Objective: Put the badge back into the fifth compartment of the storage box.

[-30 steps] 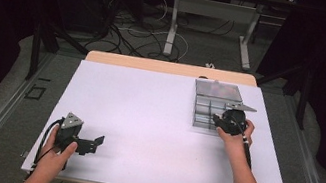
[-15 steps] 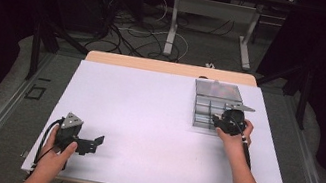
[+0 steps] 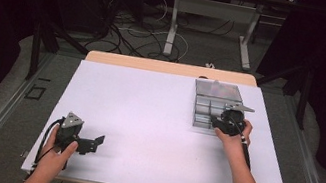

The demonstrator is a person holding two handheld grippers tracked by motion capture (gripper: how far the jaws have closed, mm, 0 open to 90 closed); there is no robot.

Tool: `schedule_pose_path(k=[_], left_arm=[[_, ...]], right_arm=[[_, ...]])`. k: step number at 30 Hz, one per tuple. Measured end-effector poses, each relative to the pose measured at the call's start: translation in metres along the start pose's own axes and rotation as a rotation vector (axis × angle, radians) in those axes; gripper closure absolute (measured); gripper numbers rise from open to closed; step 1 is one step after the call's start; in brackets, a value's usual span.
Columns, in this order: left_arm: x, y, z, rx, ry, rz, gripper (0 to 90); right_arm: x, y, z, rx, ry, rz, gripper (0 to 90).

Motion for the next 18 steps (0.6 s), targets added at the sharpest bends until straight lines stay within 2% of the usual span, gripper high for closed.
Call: schedule_pose_path(k=[9, 11, 18], left_arm=[[0.002, 0.000, 0.001, -0.002, 0.001, -0.001, 1.0], [0.003, -0.001, 0.001, 0.000, 0.000, -0.003, 1.0], [0.003, -0.001, 0.001, 0.006, 0.011, -0.014, 1.0]], right_arm=[[-0.002, 0.011, -0.001, -0.017, 0.012, 0.034, 43.1], [-0.003, 0.014, -0.001, -0.034, 0.009, 0.044, 43.0], [-0.009, 0.025, -0.001, -0.049, 0.010, 0.074, 41.8]])
Point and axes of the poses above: each handheld gripper's, and its own axes: x roughly forward along the jaws, z roughly out of its top, y roughly to its left, the point moved 7 cm from there along x, roughly forward along the jaws, and after that the axes turned 14 degrees about z, right-handed, at the moved point
